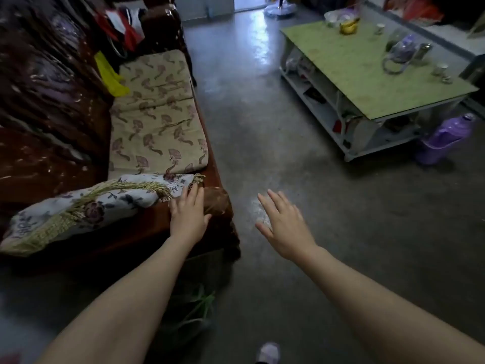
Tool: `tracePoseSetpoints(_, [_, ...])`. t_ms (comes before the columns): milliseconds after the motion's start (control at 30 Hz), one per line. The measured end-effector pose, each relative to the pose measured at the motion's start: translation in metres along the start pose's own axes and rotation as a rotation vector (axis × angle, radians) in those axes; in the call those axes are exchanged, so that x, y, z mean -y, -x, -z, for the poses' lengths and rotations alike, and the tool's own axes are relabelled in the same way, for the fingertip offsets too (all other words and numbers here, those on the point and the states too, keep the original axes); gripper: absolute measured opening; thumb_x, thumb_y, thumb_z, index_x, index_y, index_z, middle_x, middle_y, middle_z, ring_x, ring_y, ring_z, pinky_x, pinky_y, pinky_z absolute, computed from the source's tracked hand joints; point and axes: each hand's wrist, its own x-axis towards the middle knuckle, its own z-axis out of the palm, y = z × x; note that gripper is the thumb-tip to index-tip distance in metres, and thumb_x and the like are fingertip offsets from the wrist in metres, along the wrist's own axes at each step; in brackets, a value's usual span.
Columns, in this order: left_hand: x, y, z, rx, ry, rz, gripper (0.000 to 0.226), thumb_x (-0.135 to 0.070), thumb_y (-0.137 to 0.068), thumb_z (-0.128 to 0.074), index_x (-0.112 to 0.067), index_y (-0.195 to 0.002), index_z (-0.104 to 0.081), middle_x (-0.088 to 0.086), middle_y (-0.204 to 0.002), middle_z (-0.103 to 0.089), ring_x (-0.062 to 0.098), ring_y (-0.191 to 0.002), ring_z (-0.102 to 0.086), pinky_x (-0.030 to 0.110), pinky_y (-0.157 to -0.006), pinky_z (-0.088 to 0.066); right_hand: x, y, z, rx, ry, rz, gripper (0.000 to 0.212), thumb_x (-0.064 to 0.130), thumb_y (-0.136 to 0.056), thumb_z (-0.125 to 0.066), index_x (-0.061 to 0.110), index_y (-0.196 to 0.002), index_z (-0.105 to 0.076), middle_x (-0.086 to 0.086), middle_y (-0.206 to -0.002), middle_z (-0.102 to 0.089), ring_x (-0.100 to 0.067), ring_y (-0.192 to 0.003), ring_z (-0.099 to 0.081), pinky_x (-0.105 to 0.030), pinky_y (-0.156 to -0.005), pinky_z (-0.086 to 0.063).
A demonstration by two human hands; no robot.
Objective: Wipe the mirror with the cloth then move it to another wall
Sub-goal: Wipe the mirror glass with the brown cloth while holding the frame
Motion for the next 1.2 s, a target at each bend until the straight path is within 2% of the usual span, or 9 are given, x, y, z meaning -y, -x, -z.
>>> tracePoseSetpoints(133, [0.004, -0.029, -0.013, 0.088, -0.059, 0.005, 0.078, -0.035, -0.092, -0.055, -0.019, -0.153, -0.008, 0.002, -0.162, -0.001, 0.027, -0.150, 0.000, 0.054, -0.118, -0.010, -0.016, -0.011, -0.016, 0.045, -0.023, -0.067, 0.067, 0.044, -0.095, -0.043, 0.028, -0.151, -0.011, -0.001, -0.161, -0.007, -0.021, -0.148, -0.002, -0.045, -0.118, -0.016])
tracePoseSetpoints(300, [0.007, -0.051, -0.034, 0.260, -0.046, 0.057, 0.077, -0.019, -0.093, -0.055, -0.032, -0.151, -0.008, 0.005, -0.161, -0.011, 0.031, -0.147, -0.014, 0.060, -0.114, -0.019, -0.036, -0.014, -0.024, 0.067, -0.043, -0.130, 0.066, 0.042, -0.095, -0.044, 0.027, -0.151, -0.012, -0.001, -0.161, -0.006, -0.020, -0.148, -0.004, -0.040, -0.118, -0.014])
tracePoseSetpoints(400, [0.008, -0.055, -0.039, 0.163, -0.124, 0.035, 0.072, -0.013, -0.091, -0.053, -0.033, -0.150, -0.015, 0.010, -0.145, -0.037, 0.034, -0.130, -0.038, 0.050, -0.103, -0.039, -0.045, -0.013, -0.023, 0.071, -0.066, -0.155, 0.066, 0.042, -0.095, -0.044, 0.027, -0.151, -0.012, -0.001, -0.161, -0.006, -0.020, -0.148, -0.004, -0.039, -0.118, -0.014])
tracePoseSetpoints(500, [0.003, -0.061, -0.032, 0.044, -0.200, -0.013, 0.064, -0.018, -0.089, -0.055, -0.029, -0.146, -0.028, 0.009, -0.127, -0.054, 0.030, -0.116, -0.051, 0.043, -0.092, -0.046, -0.055, -0.010, -0.018, 0.046, -0.100, -0.171, 0.063, 0.040, -0.095, -0.046, 0.026, -0.150, -0.018, -0.001, -0.160, -0.009, -0.020, -0.147, -0.009, -0.038, -0.118, -0.018])
tracePoseSetpoints(600, [-0.021, -0.065, -0.017, -0.006, 0.058, 0.011, 0.057, -0.015, -0.089, -0.045, -0.025, -0.143, -0.034, 0.013, -0.122, -0.055, 0.034, -0.111, -0.051, 0.044, -0.091, -0.045, -0.065, -0.003, -0.006, 0.032, -0.169, -0.208, 0.058, 0.038, -0.094, -0.048, 0.025, -0.147, -0.028, -0.001, -0.158, -0.019, -0.021, -0.144, -0.019, -0.035, -0.115, -0.022])
tracePoseSetpoints(800, [-0.125, -0.058, 0.039, -0.020, 0.686, -0.124, 0.043, -0.021, -0.087, -0.054, -0.020, -0.129, -0.046, 0.011, -0.118, -0.063, 0.032, -0.107, -0.059, 0.039, -0.090, -0.046, -0.095, 0.032, 0.033, -0.100, -0.259, -0.291, 0.048, 0.030, -0.092, -0.054, 0.024, -0.138, -0.044, 0.001, -0.146, -0.040, -0.017, -0.134, -0.037, -0.024, -0.108, -0.025])
tracePoseSetpoints(933, [-0.210, -0.038, 0.073, 0.016, 0.847, -0.320, 0.045, -0.020, -0.087, -0.055, -0.023, -0.130, -0.045, 0.008, -0.118, -0.063, 0.026, -0.106, -0.059, 0.041, -0.092, -0.047, -0.126, 0.075, 0.071, -0.233, -0.288, -0.370, 0.046, 0.025, -0.091, -0.057, 0.021, -0.136, -0.048, 0.000, -0.140, -0.046, -0.017, -0.130, -0.042, -0.028, -0.109, -0.030])
tracePoseSetpoints(1100, [-0.307, 0.004, 0.101, 0.159, 1.020, -0.494, 0.043, -0.018, -0.094, -0.050, -0.023, -0.135, -0.039, 0.002, -0.111, -0.059, 0.015, -0.089, -0.060, 0.030, -0.079, -0.048, -0.167, 0.144, 0.111, -0.386, -0.252, -0.463, 0.046, 0.020, -0.089, -0.059, 0.018, -0.134, -0.050, -0.002, -0.137, -0.049, -0.017, -0.128, -0.044, -0.026, -0.107, -0.030])
tracePoseSetpoints(1200, [-0.364, 0.038, 0.110, 0.292, 1.081, -0.554, 0.050, -0.027, -0.090, -0.047, -0.032, -0.138, -0.036, 0.007, -0.120, -0.060, 0.025, -0.101, -0.063, 0.048, -0.093, -0.050, -0.194, 0.202, 0.137, -0.463, -0.218, -0.532, 0.046, 0.019, -0.088, -0.060, 0.017, -0.133, -0.051, -0.004, -0.136, -0.050, -0.017, -0.127, -0.045, -0.025, -0.108, -0.028])
